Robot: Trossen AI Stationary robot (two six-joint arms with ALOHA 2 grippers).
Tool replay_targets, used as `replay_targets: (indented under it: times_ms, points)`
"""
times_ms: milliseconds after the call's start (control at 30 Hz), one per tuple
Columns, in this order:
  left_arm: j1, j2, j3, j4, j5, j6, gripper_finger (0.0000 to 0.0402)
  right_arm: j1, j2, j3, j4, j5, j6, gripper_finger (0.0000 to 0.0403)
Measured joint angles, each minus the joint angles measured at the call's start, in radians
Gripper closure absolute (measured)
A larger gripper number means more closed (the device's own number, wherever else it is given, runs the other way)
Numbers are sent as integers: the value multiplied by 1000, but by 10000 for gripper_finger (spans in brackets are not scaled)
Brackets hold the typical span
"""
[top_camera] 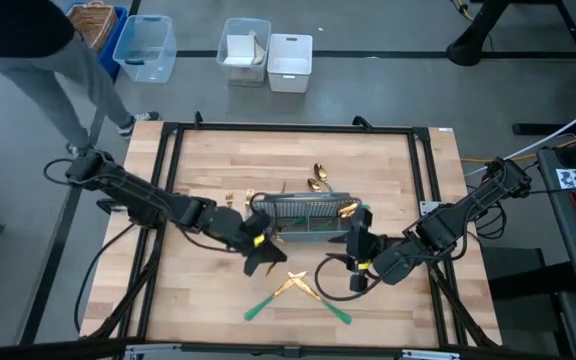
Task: Sort silverware
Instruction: Put the green spoon into the gray utensil holder
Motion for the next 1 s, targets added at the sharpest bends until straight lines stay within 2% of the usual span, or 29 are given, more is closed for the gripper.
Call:
replay_targets:
  times_ms: [233,367,433,667,833,1000]
  points:
    - [44,2,0,-1,37,-142,396,0,0,0,60,113,-322,260]
    - [51,2,0,4,52,-181,391,-22,2,0,78,116,-482,260]
    - [51,2,0,5,52,-191,388,-44,4,0,77,97,-512,260]
    - [51,2,0,4,52,-194,386,-162,4,0,93,-76,-529,260]
    - [51,2,0,4,52,-194,385,-231,4,0,103,-283,-538,260]
    - [51,2,0,4,52,-192,385,-271,4,0,102,-343,-539,260]
